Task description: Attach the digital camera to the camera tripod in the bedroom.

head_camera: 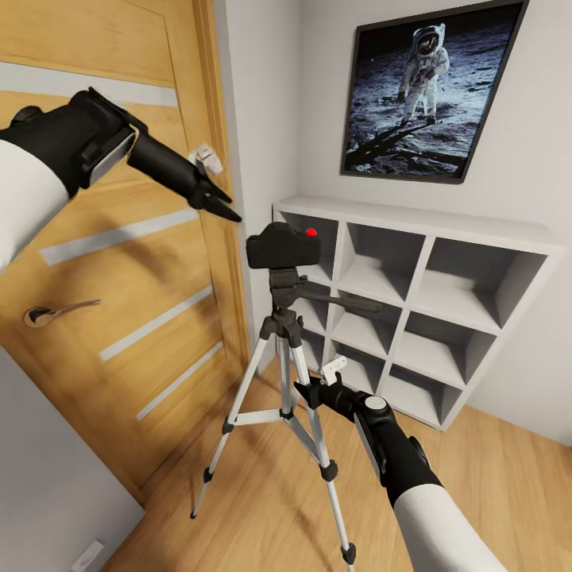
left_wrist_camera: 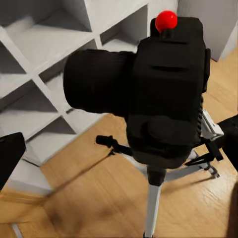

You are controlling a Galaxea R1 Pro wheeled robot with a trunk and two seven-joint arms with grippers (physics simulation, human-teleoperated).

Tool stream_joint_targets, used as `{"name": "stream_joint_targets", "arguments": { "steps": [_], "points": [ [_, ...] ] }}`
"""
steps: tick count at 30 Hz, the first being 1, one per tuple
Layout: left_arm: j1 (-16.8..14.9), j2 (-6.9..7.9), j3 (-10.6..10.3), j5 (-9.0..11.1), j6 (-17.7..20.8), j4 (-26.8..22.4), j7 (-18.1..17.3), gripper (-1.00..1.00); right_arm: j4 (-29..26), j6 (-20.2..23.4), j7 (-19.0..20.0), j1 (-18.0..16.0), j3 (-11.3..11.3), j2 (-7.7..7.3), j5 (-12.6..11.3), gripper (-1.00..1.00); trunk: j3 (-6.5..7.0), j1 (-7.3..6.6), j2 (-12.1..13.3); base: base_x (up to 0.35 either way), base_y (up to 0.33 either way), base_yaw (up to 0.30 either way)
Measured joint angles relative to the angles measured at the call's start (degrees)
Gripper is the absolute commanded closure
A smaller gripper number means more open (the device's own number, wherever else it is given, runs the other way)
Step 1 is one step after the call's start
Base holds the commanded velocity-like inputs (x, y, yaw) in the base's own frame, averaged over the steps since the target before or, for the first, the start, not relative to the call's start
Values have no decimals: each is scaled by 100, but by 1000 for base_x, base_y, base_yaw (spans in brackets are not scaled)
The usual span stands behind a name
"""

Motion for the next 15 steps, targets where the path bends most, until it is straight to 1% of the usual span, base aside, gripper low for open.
{"name": "stream_joint_targets", "arguments": {
  "steps": [3, 4, 7, 10, 15],
  "points": [
    [0, 174, 418, 21, 22, 4, 81, -100, 0, 1, -2, 1, 1, 1, -2, 100, 0, 0, 0, 0, 0, 0],
    [0, 269, 599, 21, 26, -3, 108, -100, 2, -1, -2, -1, 0, 0, -1, 100, 0, 0, 0, 0, 0, 0],
    [0, 380, 796, 13, 8, -42, 131, -100, 1, -3, -3, 1, 0, 0, -2, 100, 0, 0, 0, 0, 0, 0],
    [0, 412, 860, 8, -3, -71, 132, -100, 2, -4, -3, 1, 1, 2, 1, 100, 0, 0, 0, 0, 0, 0],
    [14, 423, 902, -5, 31, -96, 129, -100, 1, -5, -2, 0, 1, -1, 0, 100, 0, 0, 0, 0, 0, 0]
  ]
}}
